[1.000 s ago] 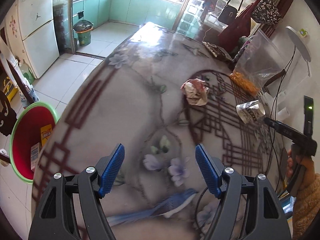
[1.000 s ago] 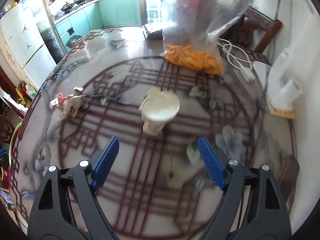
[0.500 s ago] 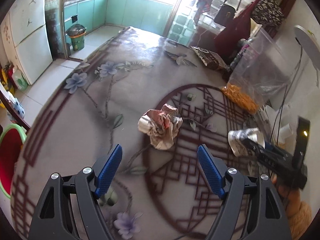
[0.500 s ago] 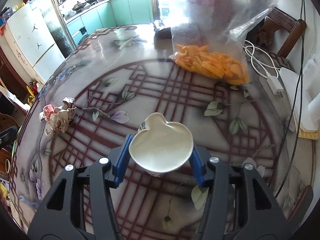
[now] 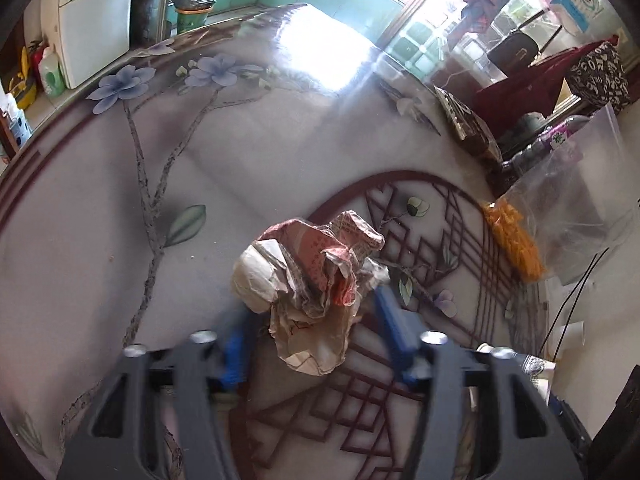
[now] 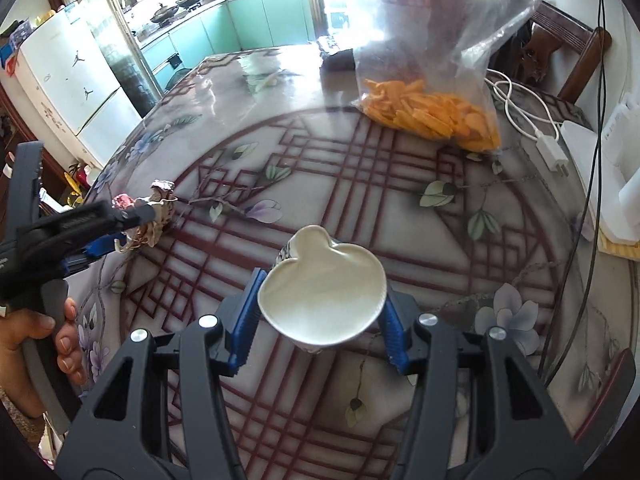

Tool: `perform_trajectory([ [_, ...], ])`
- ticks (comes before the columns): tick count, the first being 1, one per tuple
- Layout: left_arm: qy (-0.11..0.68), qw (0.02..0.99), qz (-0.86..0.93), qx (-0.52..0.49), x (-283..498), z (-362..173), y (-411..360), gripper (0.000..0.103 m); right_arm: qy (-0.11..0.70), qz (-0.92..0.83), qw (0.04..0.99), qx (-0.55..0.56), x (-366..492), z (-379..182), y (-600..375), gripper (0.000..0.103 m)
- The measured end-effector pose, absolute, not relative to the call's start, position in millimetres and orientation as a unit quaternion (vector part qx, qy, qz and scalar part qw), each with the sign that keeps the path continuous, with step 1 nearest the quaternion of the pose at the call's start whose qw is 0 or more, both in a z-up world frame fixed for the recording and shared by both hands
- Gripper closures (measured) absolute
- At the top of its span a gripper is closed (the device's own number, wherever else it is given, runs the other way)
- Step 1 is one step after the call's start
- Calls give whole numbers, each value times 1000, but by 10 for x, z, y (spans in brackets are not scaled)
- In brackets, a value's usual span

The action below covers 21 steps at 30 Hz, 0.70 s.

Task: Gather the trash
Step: 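Grasp crumpled paper with left tool while right tool grasps white paper cup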

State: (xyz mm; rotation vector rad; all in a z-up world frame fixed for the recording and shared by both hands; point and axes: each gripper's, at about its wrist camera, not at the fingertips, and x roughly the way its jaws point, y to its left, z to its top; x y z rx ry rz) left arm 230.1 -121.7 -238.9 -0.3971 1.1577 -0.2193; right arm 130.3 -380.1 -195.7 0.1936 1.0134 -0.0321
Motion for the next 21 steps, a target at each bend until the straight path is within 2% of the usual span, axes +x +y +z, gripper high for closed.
perform_trajectory([
  [2,538,814,-107,-190,2305,-2370,-1198,70,483,-16,871,91,1299,-1942,-3793,51],
  [5,531,817,-111,-193,2306,-2323,-1126,74,481,-17,871,93,1294,-1927,-3784,51],
  [21,461,863,-179,-99,1716,-1555,-868,75,482,-11,870,101,935,-1774,-3402,51],
])
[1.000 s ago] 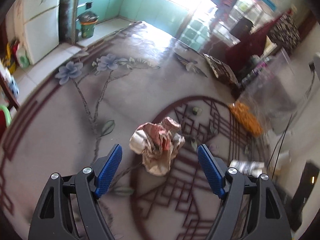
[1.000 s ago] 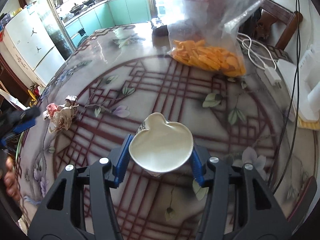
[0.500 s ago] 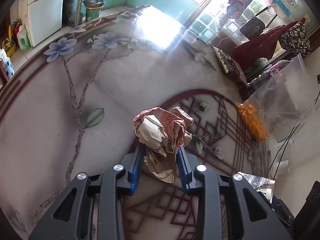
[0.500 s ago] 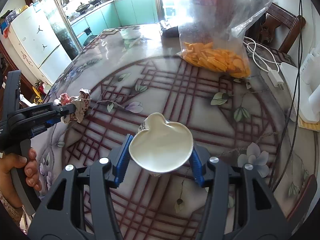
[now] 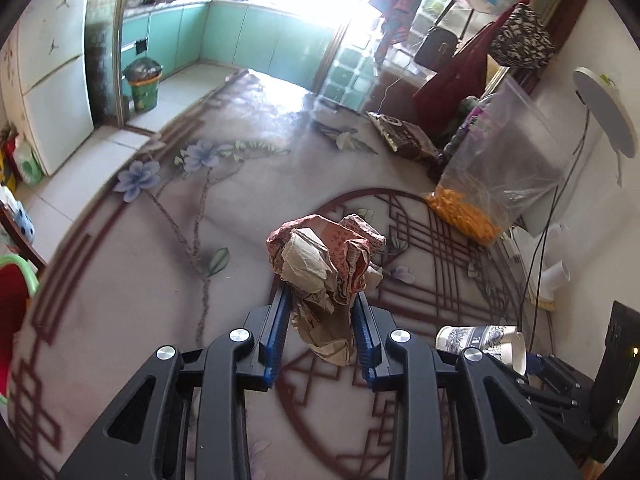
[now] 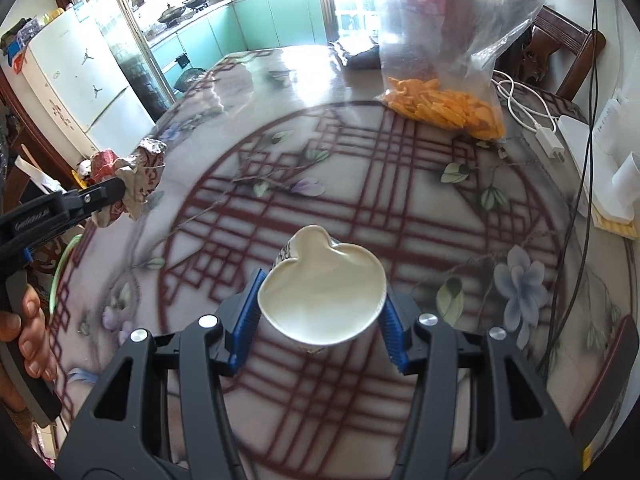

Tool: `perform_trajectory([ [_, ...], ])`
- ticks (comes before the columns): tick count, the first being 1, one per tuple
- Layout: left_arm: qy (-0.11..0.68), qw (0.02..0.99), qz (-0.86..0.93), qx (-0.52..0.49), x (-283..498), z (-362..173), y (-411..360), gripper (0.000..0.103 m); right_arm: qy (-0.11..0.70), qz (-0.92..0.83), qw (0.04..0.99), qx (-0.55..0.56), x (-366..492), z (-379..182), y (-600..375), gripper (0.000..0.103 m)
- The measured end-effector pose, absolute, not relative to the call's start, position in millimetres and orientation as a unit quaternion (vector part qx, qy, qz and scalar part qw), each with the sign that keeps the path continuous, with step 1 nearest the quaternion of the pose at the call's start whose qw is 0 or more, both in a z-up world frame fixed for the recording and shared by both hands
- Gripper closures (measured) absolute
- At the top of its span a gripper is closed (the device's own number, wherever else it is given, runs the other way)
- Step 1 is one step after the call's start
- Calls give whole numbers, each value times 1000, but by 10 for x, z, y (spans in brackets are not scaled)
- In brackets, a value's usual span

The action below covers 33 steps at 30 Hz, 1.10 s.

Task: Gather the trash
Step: 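Grasp crumpled paper with left tool while right tool grasps white paper cup, then carry the crumpled paper and paper cup over the red bucket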

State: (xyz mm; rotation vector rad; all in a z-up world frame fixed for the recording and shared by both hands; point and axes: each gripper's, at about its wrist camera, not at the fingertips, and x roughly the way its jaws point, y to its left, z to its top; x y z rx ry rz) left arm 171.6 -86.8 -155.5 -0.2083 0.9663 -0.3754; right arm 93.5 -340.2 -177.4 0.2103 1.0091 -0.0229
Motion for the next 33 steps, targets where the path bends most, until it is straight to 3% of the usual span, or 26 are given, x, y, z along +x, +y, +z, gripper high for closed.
perform_trajectory([
  [15,453,868,-185,-82,1005,-1352,-259,73,468,20,879,92,584,-1472,-2676,51],
  [33,445,873,-162,-117,783,-1335,397,73,468,55,880,49,510,-1331,-1929,51],
])
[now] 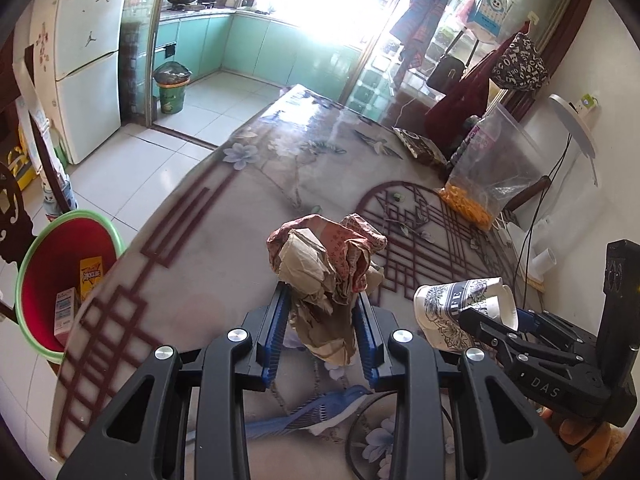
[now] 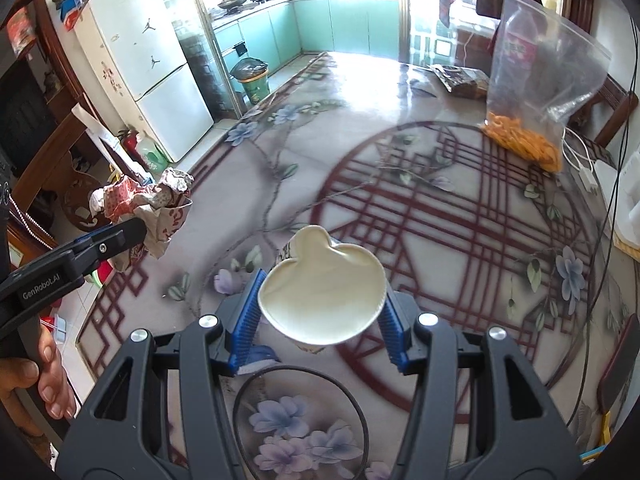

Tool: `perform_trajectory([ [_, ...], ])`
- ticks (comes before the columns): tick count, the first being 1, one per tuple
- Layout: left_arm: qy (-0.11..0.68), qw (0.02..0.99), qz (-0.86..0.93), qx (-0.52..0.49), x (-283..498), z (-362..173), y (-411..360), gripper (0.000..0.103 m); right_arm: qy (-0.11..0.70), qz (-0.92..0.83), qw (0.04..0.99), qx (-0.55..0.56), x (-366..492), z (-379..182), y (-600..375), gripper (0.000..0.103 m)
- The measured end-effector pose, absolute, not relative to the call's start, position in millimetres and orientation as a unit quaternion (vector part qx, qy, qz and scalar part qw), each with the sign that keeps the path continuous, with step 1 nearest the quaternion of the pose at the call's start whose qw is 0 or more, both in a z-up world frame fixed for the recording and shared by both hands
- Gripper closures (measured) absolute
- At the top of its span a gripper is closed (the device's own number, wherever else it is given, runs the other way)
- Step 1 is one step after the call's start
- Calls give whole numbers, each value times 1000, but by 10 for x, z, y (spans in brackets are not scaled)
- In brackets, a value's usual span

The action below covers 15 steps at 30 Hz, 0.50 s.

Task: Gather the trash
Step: 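Carry the crumpled paper and paper cup over the red bucket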

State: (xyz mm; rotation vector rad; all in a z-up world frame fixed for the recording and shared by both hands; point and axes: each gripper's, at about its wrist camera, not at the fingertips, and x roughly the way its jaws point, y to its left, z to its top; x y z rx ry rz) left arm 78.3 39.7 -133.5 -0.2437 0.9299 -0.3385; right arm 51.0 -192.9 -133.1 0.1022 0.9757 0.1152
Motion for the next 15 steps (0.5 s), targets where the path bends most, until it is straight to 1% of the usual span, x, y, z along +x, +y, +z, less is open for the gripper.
perform_trajectory([
  [15,436,879,-172,-91,844,-1267,1205,73,463,36,885,42,495,-1193,-1141,51],
])
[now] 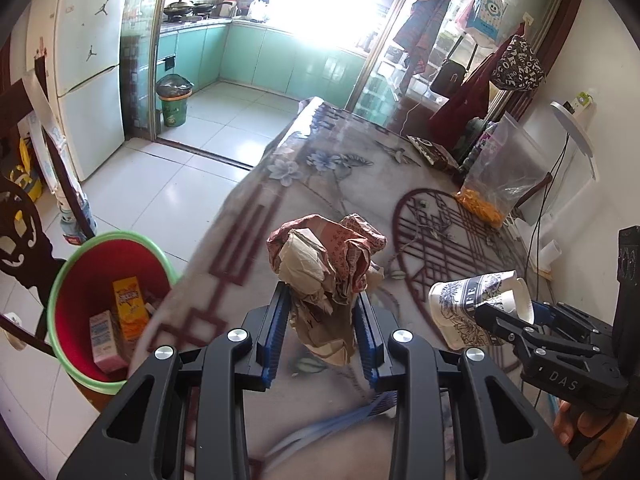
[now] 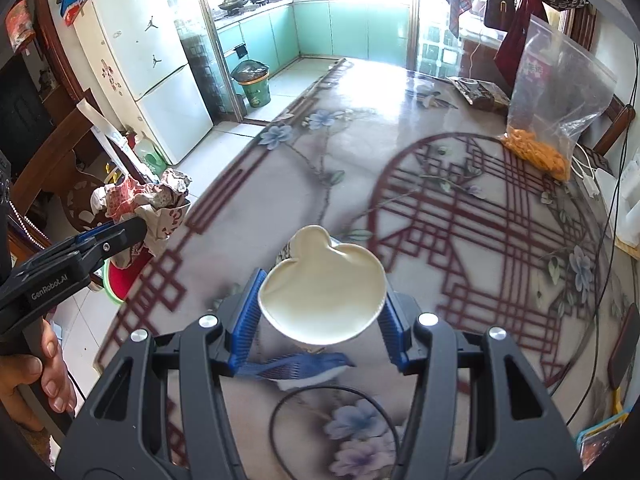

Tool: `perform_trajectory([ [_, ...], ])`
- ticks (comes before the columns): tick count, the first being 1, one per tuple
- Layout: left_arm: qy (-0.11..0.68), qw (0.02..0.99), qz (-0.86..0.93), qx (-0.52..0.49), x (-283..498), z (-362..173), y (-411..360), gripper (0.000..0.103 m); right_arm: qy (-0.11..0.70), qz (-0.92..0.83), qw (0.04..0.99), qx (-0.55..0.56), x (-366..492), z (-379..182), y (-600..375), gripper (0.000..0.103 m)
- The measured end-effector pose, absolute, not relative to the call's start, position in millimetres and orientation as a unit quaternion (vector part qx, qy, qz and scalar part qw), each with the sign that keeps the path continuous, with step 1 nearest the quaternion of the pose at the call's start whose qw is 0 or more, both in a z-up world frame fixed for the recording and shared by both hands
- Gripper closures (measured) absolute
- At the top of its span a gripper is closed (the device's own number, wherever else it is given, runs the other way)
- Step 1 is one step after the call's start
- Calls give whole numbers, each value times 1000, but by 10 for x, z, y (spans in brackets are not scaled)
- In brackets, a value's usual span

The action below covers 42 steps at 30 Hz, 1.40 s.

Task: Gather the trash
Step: 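Carry the crumpled paper and paper cup over the red bucket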

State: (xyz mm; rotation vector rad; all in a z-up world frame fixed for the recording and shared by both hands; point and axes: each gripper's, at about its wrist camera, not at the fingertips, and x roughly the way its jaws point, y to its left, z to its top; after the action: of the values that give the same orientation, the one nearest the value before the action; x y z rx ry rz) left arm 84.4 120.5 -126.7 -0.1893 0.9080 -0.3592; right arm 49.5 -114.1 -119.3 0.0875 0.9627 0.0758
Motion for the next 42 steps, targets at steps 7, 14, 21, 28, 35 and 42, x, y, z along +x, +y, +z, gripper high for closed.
perform_trajectory([
  [7,439,878,-161,-103,852,-1313,1713,73,461,36,886,34,529,-1164,-709,51],
  [14,439,881,-136,-117,849,-1388,2184,73,461,49,886,20,591,-1160,-306,51],
  [21,446,879,-105,-132,820,-1512,2624,73,462,70,884,4,662,-1181,92,51],
  [28,450,879,-71,-140,857,-1593,2969,73,467,92,880,-8,747,-1219,416,51],
  [35,460,875,-52,-144,940,-1682,3155,73,463,112,879,-23,842,-1174,715,51],
  [42,469,870,-47,-144,1035,-1775,3242,73,464,135,875,-39,962,-1163,983,51],
])
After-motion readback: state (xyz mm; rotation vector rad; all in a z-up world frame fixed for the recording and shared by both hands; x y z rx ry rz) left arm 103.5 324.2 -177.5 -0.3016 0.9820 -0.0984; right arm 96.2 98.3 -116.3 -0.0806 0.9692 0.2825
